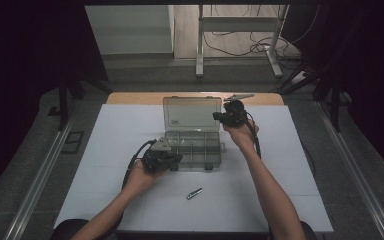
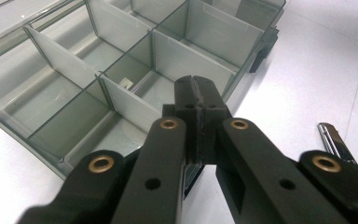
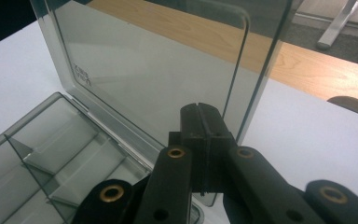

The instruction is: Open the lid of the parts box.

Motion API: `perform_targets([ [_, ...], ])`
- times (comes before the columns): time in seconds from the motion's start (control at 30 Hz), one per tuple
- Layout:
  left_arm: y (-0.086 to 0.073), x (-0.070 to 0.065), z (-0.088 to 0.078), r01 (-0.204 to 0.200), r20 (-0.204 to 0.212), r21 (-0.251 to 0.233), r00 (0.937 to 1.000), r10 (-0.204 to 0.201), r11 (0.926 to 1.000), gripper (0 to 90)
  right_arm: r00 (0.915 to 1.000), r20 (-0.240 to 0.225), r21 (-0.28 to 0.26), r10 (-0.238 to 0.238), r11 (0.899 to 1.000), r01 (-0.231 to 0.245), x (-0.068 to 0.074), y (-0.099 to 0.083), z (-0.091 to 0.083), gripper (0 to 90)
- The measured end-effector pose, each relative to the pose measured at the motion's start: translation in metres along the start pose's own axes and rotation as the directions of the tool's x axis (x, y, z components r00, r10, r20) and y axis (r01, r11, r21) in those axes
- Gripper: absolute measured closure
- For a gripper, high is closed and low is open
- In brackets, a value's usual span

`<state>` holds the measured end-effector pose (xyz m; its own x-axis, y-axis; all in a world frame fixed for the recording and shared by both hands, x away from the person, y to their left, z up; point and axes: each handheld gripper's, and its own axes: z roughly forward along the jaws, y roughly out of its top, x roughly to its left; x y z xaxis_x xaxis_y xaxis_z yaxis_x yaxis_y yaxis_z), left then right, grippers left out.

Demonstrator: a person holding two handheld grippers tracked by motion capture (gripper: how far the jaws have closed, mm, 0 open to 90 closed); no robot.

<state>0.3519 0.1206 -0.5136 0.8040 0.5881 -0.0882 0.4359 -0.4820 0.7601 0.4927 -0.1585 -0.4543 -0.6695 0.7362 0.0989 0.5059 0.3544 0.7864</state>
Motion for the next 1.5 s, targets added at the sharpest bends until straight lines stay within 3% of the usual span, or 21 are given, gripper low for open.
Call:
perform_targets([
  [0.53, 0.000, 0.000, 0.000, 0.010, 0.000, -0.003, 1.0000, -0.010, 0.9999, 89.7, 0.9999, 0.007, 0.023, 0.009, 1.000, -0.009, -0.004, -0.004, 0.002, 88.7],
  [0.73, -0.001, 0.001, 0.000, 0.033, 0.009, -0.016, 0.9994, -0.033, 0.9993, 87.2, 1.0000, -0.002, 0.033, 0.007, 0.999, -0.007, 0.000, -0.005, -0.003, 82.6],
  [1.07, 0.002, -0.001, -0.006, 0.016, 0.007, -0.031, 0.9999, -0.016, 0.9994, 83.1, 0.9998, -0.019, 0.036, -0.007, 0.999, 0.008, 0.008, -0.004, -0.010, 73.5],
  [1.5, -0.001, 0.007, -0.024, 0.037, -0.005, -0.053, 0.9993, -0.037, 0.9979, 78.1, 0.9992, -0.027, 0.052, -0.029, 0.998, 0.030, 0.018, -0.009, -0.019, 61.3],
])
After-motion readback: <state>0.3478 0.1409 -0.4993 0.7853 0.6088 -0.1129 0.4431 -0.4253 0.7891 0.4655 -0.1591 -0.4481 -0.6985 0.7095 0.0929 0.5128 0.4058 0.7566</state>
